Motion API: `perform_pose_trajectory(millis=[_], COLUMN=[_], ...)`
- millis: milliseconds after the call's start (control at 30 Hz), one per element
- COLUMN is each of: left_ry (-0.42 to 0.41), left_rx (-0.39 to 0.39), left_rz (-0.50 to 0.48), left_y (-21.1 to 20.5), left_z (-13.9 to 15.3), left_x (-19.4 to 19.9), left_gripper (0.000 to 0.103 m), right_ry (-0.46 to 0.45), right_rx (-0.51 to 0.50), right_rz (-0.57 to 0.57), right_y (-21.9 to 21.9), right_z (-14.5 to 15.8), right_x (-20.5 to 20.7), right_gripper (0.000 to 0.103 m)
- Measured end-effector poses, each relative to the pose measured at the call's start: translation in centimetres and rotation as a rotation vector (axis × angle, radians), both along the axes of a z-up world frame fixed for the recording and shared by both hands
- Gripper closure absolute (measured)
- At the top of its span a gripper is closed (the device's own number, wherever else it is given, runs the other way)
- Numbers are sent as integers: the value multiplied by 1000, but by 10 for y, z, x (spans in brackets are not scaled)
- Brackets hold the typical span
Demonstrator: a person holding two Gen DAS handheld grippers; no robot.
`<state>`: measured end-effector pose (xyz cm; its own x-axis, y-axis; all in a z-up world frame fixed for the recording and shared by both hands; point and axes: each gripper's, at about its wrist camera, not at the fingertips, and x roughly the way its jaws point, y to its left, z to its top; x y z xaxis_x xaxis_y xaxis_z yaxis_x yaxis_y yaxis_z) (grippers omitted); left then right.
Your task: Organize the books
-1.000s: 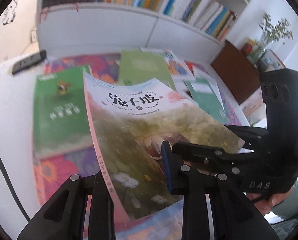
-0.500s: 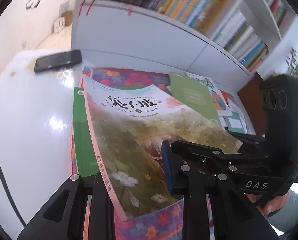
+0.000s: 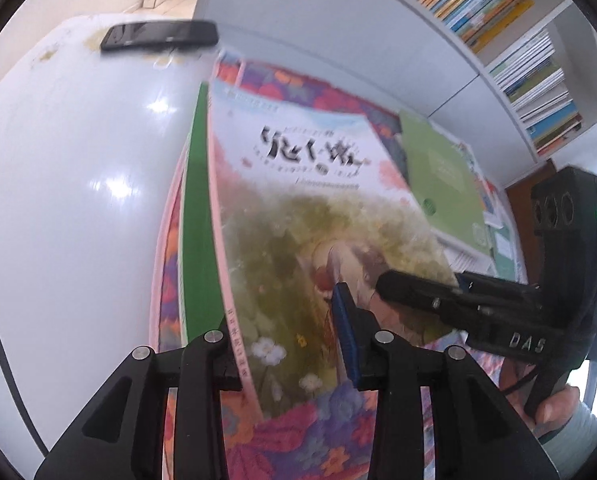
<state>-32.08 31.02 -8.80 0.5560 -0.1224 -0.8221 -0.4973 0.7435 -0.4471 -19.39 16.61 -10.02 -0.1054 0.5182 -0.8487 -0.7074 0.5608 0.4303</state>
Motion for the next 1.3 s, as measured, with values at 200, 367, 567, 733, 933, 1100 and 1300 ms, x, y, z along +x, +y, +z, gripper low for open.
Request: perform_pose_trajectory(millis=[200, 367, 567, 733, 933, 1100, 1300], left_ry=[66, 150, 201, 174, 110, 0, 57], left_rx=[27, 132, 143, 159, 82, -222, -192], left_rz=[93, 119, 162, 84, -153, -294, -247], left_y=[1, -4, -10, -47, -141, -225, -288], left_z=[-7, 1, 10, 29, 39, 30, 17], left_x=[-14, -25, -43, -16, 62, 116, 170], left_gripper=[69, 69, 69, 69, 69, 69, 69], right_ry=[-41, -110, -28, 22, 29, -12, 25], right_rx=[-71, -135, -156, -110, -82, -63, -41], right_rz=[6, 10, 65, 35, -106, -323, -566], right_y=[7, 16, -15, -79, -181, -295, -412], right_z=[-10, -7, -14, -12, -1, 15, 20], right_x=[-7, -11, -20, -29, -6, 39, 108], right_gripper=[62, 60, 45, 45, 45, 45, 45])
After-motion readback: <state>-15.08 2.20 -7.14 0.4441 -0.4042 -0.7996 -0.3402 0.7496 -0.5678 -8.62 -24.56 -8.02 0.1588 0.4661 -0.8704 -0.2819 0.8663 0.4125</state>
